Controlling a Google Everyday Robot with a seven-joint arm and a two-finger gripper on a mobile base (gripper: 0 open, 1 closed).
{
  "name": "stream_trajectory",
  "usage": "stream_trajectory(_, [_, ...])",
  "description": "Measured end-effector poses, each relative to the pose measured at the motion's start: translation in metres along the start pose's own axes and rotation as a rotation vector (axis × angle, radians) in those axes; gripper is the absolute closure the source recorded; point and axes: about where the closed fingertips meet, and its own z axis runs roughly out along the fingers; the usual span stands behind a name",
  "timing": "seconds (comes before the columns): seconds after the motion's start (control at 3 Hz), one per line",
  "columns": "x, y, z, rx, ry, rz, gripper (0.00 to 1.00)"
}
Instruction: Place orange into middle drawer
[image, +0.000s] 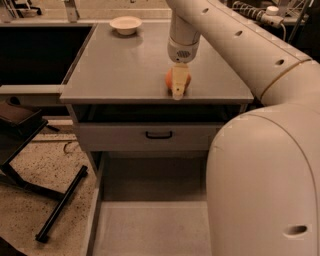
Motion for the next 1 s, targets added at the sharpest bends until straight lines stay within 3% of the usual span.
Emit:
stream_trajectory(0.33, [0.0022,0.0026,0.0096,-0.028,0.002,0.006,0.00])
stream_trajectory(1.0, [0.0022,0.0027,0.0098,-0.028,0.002,0.006,0.42])
